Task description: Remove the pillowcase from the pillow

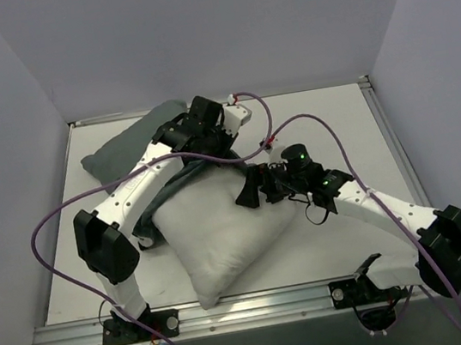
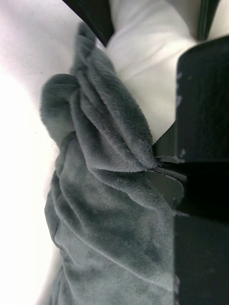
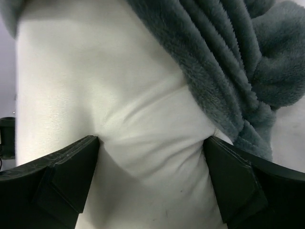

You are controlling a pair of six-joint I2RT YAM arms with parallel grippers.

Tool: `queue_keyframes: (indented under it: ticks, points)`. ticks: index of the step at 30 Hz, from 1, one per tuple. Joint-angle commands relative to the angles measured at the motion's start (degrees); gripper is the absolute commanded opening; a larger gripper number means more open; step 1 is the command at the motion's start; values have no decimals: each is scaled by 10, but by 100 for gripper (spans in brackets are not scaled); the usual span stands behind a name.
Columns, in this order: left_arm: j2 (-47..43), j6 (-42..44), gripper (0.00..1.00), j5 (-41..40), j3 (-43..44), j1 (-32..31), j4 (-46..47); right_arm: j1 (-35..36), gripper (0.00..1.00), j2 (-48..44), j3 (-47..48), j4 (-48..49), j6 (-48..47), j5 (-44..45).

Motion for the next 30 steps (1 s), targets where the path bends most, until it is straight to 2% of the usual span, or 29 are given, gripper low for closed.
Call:
queue_keyframes:
  ticks: [1, 2, 4, 5, 8, 9, 11, 15, 19, 23, 24, 27, 30]
  points:
    - [2, -29, 2, 4, 33, 12, 32, 45, 93, 32, -24, 56, 37, 58]
    - [6, -35, 2, 3, 35, 13, 33, 47, 69, 39, -23, 54, 35, 58]
    - [12, -42, 2, -11, 43, 24, 33, 45, 33, 50, -9, 26, 29, 70]
    - [23, -49, 2, -14, 58, 30, 32, 45, 0, 50, -3, 16, 24, 72]
    - [64, -61, 2, -62, 94, 69, 22, 47, 0, 33, 25, -23, 10, 79]
    - [78, -61, 2, -102, 123, 80, 21, 48, 0, 17, 33, -47, 7, 82]
    - [115, -67, 2, -130, 157, 127, 18, 48, 0, -5, 55, -78, -5, 89]
    - [180, -71, 2, -170, 274, 211, -20, 48, 0, -92, 75, -160, -19, 91]
    - [211, -65, 2, -178, 310, 283, -26, 15, 0, -161, 66, -235, -44, 126]
    - [194, -31, 2, -165, 279, 326, -5, -128, 0, -183, 57, -297, -99, 102]
    - [188, -23, 2, -167, 269, 338, 9, -192, 0, -179, 59, -317, -111, 91]
    - [170, 5, 2, -180, 235, 358, 36, -296, 0, -160, 85, -358, -152, 87]
    - [161, 23, 2, -182, 221, 391, 52, -357, 0, -138, 122, -380, -177, 62]
